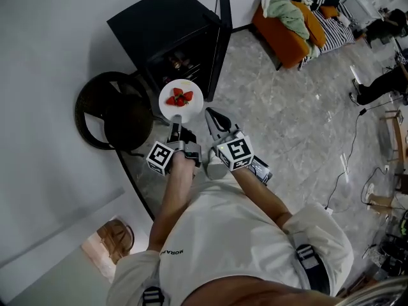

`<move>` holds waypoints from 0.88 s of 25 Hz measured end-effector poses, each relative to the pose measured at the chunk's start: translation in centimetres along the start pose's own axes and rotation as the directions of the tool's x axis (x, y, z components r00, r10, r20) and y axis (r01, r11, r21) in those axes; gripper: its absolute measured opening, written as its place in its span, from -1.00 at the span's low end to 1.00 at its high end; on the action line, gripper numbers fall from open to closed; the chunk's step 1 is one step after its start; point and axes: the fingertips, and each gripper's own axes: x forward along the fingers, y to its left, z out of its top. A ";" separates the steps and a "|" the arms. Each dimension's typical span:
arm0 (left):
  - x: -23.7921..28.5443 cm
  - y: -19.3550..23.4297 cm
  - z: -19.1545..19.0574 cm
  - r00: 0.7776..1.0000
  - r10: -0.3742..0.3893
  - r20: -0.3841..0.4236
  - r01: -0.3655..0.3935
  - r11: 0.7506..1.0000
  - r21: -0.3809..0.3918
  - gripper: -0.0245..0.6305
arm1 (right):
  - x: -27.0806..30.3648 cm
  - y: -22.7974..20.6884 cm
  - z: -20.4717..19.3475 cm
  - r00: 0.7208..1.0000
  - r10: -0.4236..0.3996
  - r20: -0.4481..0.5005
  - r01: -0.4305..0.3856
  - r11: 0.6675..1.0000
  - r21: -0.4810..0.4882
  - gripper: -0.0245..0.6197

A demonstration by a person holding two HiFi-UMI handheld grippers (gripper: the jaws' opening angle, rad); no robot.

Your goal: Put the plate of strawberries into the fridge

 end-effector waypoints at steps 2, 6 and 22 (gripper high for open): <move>0.1 0.1 0.0 1.000 0.007 0.009 -0.007 1.000 0.013 -0.90 | 0.0 -0.7 -0.2 1.000 -0.004 0.001 0.004 1.000 0.005 -0.89; 0.5 0.7 -0.4 1.000 0.010 0.019 -0.010 1.000 0.002 -0.90 | -0.2 -1.3 -1.2 1.000 -0.001 -0.009 0.002 1.000 0.013 -0.89; 5.5 3.6 -1.2 0.999 0.032 -0.019 -0.032 0.999 -0.014 -0.90 | 3.6 -4.7 -3.8 1.000 0.007 -0.027 -0.007 1.000 0.023 -0.89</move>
